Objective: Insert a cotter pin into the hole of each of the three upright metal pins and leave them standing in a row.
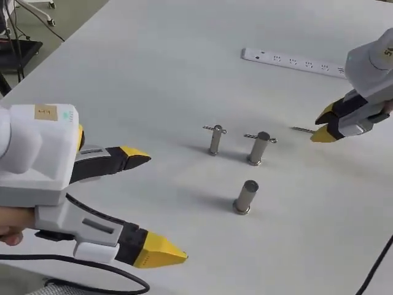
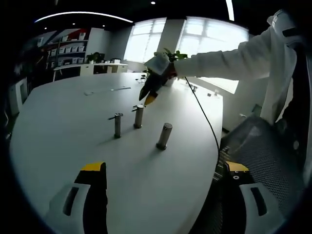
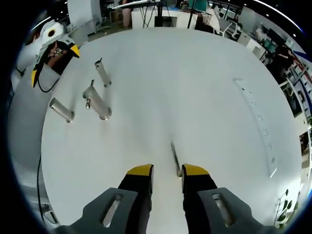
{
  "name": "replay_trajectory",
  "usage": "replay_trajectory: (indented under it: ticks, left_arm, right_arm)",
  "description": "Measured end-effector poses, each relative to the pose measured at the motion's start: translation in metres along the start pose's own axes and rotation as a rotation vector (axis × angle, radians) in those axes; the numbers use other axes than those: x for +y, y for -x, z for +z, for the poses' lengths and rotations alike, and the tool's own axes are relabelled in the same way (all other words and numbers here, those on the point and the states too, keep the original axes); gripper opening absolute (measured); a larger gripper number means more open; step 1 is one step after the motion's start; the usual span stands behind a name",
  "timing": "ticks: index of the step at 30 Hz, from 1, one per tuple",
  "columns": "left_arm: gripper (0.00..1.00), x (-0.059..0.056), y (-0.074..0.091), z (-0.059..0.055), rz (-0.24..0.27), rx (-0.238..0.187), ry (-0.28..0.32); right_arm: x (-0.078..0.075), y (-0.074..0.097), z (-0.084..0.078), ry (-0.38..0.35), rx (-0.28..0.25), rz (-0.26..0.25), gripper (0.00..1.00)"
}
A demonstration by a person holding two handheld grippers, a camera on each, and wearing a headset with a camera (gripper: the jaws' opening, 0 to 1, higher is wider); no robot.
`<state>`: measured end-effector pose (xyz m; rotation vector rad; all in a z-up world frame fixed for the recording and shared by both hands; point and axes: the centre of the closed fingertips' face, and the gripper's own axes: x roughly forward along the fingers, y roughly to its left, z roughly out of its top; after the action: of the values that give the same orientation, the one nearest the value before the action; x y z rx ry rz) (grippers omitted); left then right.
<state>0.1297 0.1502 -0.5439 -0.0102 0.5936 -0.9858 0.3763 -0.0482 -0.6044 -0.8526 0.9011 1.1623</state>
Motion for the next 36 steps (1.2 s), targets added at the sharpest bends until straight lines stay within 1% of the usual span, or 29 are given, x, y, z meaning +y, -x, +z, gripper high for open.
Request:
replay_trajectory:
  ticks: [3, 5, 9, 10, 11, 12, 15, 17, 18, 19, 24, 26, 27, 28, 29, 30, 33, 35, 36]
  left_arm:
    - [0.99, -0.002, -0.002, -0.002, -0.004, -0.004, -0.003]
    - [0.99, -0.003, -0.004, -0.005, -0.007, 0.006, 0.002]
    - [0.99, -0.003, -0.005, -0.009, -0.002, 0.007, 0.015]
    - [0.99, -0.003, -0.005, -0.009, -0.002, 0.006, 0.019]
    - [0.99, -0.003, -0.005, -0.009, -0.002, 0.005, 0.021]
    - [0.99, -0.003, -0.005, -0.009, -0.001, 0.005, 0.021]
    - [0.99, -0.004, -0.006, -0.012, -0.003, 0.017, 0.029]
    - [0.99, -0.004, -0.006, -0.012, -0.002, 0.021, 0.034]
    - [0.99, -0.002, -0.006, -0.012, 0.007, 0.019, 0.041]
    - [0.99, -0.001, -0.007, -0.011, 0.012, 0.014, 0.045]
    - [0.99, -0.002, -0.009, -0.007, 0.007, 0.002, 0.049]
    - [0.99, -0.003, -0.011, -0.005, 0.007, -0.004, 0.052]
    - [0.99, -0.004, -0.012, -0.004, 0.006, -0.008, 0.057]
    - [0.99, -0.004, -0.012, -0.002, 0.003, -0.025, 0.057]
    - [0.99, -0.005, -0.013, 0.001, 0.000, -0.041, 0.049]
    - [0.99, -0.006, -0.013, 0.003, 0.001, -0.048, 0.049]
    - [0.99, -0.008, -0.013, 0.006, -0.004, -0.053, 0.055]
    - [0.99, -0.008, -0.013, 0.006, -0.003, -0.052, 0.052]
    - [0.99, -0.008, -0.013, 0.005, -0.003, -0.050, 0.052]
  right_arm:
    - [-0.001, -0.005, -0.006, -0.008, 0.050, 0.018, 0.14]
    - [-0.003, -0.006, -0.009, 0.014, 0.079, 0.006, 0.14]
    - [-0.004, -0.010, -0.010, 0.009, 0.084, 0.019, 0.14]
    - [-0.002, -0.011, -0.010, 0.012, 0.089, 0.021, 0.14]
    - [-0.002, -0.010, -0.009, 0.016, 0.089, 0.033, 0.13]
    - [-0.001, -0.009, -0.008, 0.004, 0.089, 0.034, 0.11]
    - [-0.002, -0.009, -0.008, 0.003, 0.097, 0.039, 0.10]
    - [0.002, -0.008, -0.008, -0.003, 0.102, 0.050, 0.07]
    - [0.005, -0.008, -0.007, -0.005, 0.106, 0.055, 0.06]
    - [0.005, -0.007, -0.007, -0.007, 0.108, 0.052, 0.05]
    - [0.006, -0.006, -0.007, -0.032, 0.119, 0.047, 0.05]
    - [0.004, -0.006, -0.006, -0.076, 0.126, 0.018, 0.02]
    - [-0.001, -0.007, -0.006, -0.079, 0.131, -0.015, 0.00]
    - [0.004, -0.006, -0.003, -0.064, 0.125, 0.009, 0.00]
    - [0.004, -0.006, -0.003, -0.064, 0.131, 0.004, 0.00]
    - [0.004, -0.005, -0.004, -0.064, 0.134, 0.004, 0.00]
    - [0.005, -0.004, -0.003, -0.058, 0.142, -0.002, 0.00]
    - [0.006, -0.003, -0.003, -0.056, 0.145, -0.013, 0.00]
    - [0.003, -0.004, -0.005, -0.057, 0.143, -0.017, 0.00]
